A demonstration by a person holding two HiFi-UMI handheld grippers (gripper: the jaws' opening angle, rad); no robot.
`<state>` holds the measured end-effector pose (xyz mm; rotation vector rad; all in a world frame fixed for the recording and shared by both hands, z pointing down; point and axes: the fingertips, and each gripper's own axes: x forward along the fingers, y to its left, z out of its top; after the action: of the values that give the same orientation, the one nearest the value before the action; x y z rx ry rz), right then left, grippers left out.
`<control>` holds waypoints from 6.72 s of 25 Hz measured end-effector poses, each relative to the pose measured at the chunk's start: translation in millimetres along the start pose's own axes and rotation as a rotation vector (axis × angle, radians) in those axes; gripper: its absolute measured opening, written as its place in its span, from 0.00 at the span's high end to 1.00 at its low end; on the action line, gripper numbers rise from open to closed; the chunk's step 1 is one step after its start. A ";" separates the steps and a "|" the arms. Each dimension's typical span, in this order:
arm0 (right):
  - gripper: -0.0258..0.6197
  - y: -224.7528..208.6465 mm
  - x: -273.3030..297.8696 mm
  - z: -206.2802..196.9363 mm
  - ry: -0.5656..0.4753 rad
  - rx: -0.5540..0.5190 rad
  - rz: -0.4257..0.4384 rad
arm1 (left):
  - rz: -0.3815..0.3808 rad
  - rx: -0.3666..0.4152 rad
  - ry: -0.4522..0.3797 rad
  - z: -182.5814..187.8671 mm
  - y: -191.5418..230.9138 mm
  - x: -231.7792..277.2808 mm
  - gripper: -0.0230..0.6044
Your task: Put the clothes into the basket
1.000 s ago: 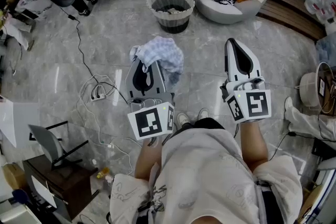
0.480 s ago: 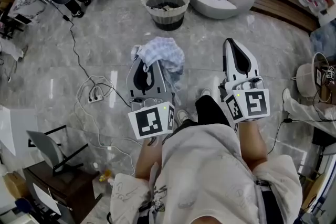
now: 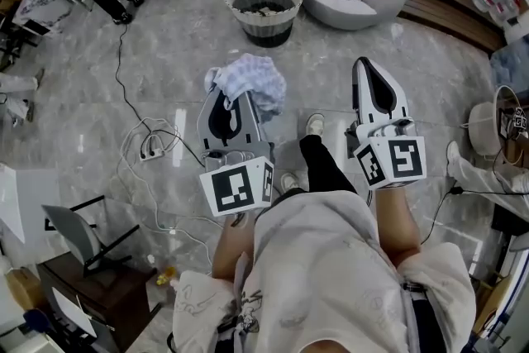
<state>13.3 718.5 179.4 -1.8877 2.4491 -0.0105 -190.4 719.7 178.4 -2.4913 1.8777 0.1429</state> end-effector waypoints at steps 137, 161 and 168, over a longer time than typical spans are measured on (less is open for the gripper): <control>0.98 -324.9 863.9 -228.3 0.342 0.109 0.277 | 0.183 0.021 0.589 -330.7 149.1 845.2 0.91; 0.98 -267.0 867.3 -352.6 0.469 0.019 0.247 | 0.064 -0.106 1.137 -602.0 169.9 787.3 0.91; 0.98 -259.6 865.7 -370.5 0.503 0.010 0.248 | 0.042 -0.146 1.304 -644.3 164.5 767.3 0.91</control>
<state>28.3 -193.7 528.4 -1.7264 2.9733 -0.5500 -99.2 -106.3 761.8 -2.8408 2.1664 -1.7803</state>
